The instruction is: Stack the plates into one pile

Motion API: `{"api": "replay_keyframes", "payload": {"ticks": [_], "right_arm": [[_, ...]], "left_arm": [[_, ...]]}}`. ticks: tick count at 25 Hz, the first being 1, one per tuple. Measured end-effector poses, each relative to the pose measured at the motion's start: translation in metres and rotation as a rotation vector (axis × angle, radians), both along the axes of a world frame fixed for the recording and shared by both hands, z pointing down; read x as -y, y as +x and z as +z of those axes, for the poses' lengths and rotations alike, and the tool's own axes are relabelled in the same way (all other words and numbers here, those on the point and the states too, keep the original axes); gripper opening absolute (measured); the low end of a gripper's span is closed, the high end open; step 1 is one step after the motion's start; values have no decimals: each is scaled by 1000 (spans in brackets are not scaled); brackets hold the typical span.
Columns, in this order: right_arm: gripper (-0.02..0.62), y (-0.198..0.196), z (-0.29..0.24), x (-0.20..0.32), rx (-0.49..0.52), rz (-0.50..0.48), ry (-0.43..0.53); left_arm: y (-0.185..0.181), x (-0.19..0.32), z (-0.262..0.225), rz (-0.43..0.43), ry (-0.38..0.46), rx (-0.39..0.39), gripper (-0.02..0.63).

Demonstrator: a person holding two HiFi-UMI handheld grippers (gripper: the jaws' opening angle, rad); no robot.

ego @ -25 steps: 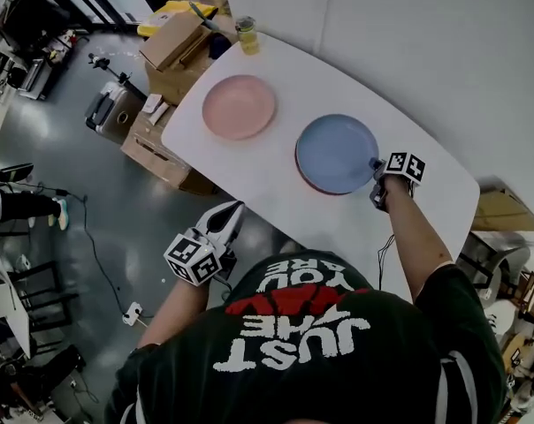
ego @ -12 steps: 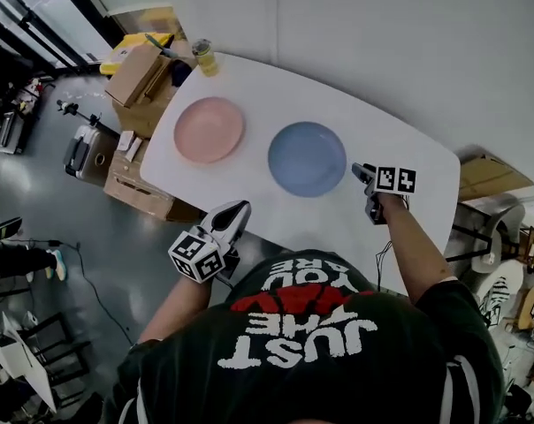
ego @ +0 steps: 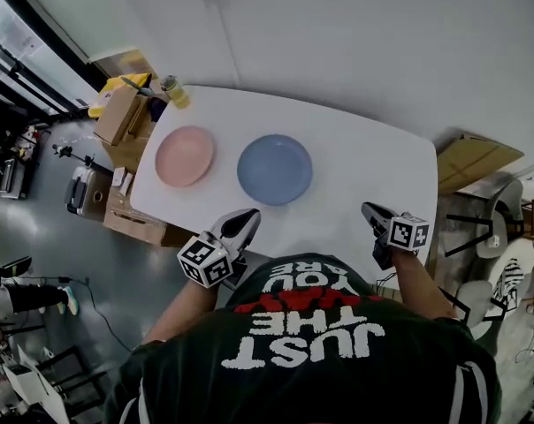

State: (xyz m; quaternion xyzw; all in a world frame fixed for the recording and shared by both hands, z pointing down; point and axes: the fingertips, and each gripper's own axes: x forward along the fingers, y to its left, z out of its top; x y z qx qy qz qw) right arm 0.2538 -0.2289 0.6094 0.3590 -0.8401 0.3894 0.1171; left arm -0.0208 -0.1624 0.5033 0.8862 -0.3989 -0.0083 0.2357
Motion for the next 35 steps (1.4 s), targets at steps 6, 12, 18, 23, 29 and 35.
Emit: {"api": "replay_keyframes", "payload": {"ticks": [6, 12, 18, 23, 29, 35], "right_arm": [[14, -11, -6, -46, 38, -176, 63], [14, -42, -23, -62, 84, -225, 105], [14, -106, -23, -41, 19, -152, 169], [15, -198, -18, -13, -50, 28, 169], [21, -226, -4, 20, -190, 231, 53], [155, -166, 60, 42, -282, 425, -143]], "left_arm": [[41, -19, -5, 9, -24, 27, 8], [18, -13, -14, 38, 6, 74, 8], [-66, 24, -5, 121, 38, 26, 8], [-177, 62, 6, 213, 28, -3, 8], [-240, 92, 9, 346, 39, -1, 8], [-215, 95, 14, 356, 25, -51, 8]]}}
